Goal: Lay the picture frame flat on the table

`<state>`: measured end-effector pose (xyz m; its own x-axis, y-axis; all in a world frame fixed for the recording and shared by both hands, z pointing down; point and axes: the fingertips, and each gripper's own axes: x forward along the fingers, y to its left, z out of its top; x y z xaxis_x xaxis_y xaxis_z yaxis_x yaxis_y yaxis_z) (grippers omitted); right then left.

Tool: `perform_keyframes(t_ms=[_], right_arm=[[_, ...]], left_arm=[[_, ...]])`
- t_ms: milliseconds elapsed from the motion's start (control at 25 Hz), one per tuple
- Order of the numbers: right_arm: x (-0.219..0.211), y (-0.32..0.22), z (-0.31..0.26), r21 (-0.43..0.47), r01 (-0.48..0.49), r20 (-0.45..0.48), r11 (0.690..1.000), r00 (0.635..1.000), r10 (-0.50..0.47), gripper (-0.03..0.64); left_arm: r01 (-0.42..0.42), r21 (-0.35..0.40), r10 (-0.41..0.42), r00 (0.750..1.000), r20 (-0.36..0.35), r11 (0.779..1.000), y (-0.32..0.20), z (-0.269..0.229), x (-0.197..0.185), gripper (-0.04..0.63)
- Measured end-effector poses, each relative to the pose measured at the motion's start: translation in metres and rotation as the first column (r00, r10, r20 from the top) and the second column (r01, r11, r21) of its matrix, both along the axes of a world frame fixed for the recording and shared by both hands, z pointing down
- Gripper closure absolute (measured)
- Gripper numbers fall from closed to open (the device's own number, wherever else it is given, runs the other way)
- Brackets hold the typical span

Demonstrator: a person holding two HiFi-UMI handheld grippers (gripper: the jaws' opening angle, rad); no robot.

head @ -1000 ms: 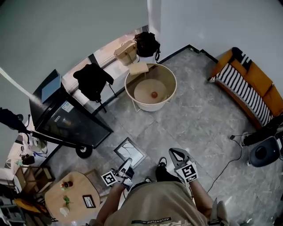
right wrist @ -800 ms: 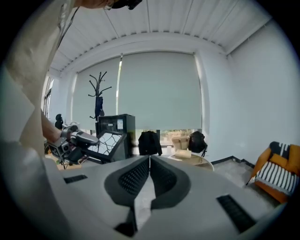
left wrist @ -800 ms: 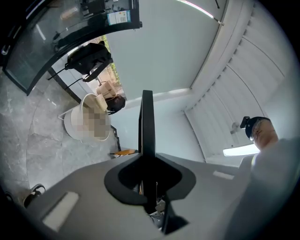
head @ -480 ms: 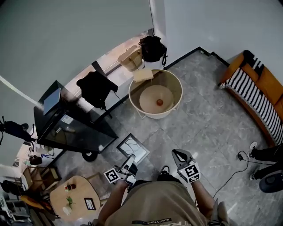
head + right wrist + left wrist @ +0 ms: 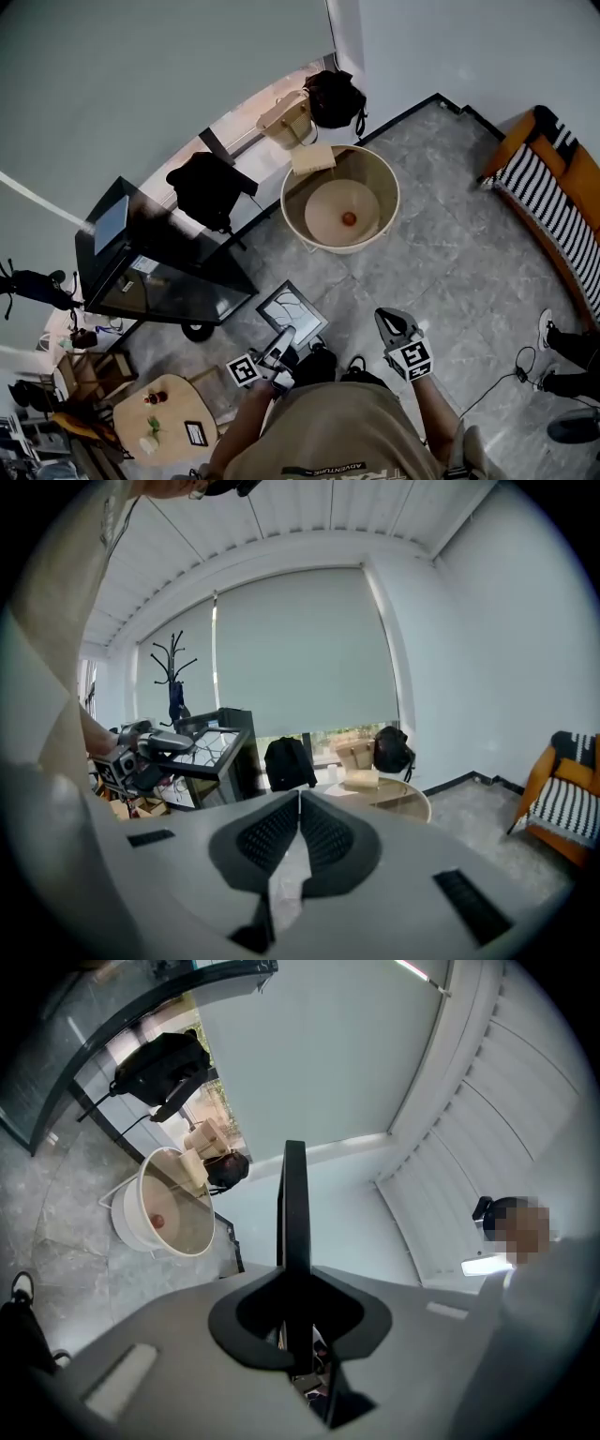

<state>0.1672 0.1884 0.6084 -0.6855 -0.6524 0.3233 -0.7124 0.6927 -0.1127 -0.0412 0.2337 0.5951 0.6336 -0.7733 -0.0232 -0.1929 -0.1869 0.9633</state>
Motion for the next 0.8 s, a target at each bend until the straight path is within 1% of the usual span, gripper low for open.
perform_keyframes(t_ms=[80, 200, 320, 440, 600, 680, 720, 800], right_arm=[[-0.006, -0.014, -0.002, 0.010, -0.014, 0.002, 1.000, 1.000, 0.014, 0.609], [-0.015, -0.033, -0.005, 0.021, -0.049, 0.002, 0.999, 0.999, 0.049, 0.609], [-0.019, -0.048, -0.006, -0.007, -0.102, -0.014, 0.995, 0.995, 0.102, 0.609], [-0.027, -0.065, -0.012, -0.019, -0.138, -0.027, 0.990, 0.990, 0.137, 0.609], [-0.053, -0.097, -0.015, -0.005, -0.175, -0.042, 0.985, 0.984, 0.175, 0.609], [-0.069, -0.111, -0.017, -0.007, -0.204, -0.021, 0.979, 0.979, 0.204, 0.609], [-0.077, -0.117, -0.019, -0.013, -0.215, -0.002, 0.977, 0.977, 0.215, 0.609], [-0.091, -0.129, -0.025, -0.014, -0.222, 0.021, 0.975, 0.975, 0.223, 0.609]], left_arm=[[-0.020, -0.008, 0.020, 1.000, -0.002, 1.000, -0.014, 0.009, -0.003, 0.546], [-0.066, 0.002, 0.066, 0.998, -0.008, 0.998, -0.043, 0.017, -0.005, 0.548], [-0.092, -0.007, 0.092, 0.995, -0.041, 0.996, -0.072, 0.018, -0.008, 0.548], [-0.126, 0.002, 0.126, 0.990, -0.061, 0.992, -0.102, 0.011, -0.016, 0.548], [-0.209, 0.022, 0.210, 0.977, -0.041, 0.978, -0.135, 0.014, -0.034, 0.548], [-0.243, 0.024, 0.243, 0.970, -0.006, 0.970, -0.145, 0.023, -0.048, 0.548], [-0.251, 0.019, 0.251, 0.968, -0.002, 0.968, -0.150, 0.027, -0.054, 0.548], [-0.249, -0.009, 0.249, 0.968, -0.029, 0.968, -0.160, 0.034, -0.064, 0.548]])
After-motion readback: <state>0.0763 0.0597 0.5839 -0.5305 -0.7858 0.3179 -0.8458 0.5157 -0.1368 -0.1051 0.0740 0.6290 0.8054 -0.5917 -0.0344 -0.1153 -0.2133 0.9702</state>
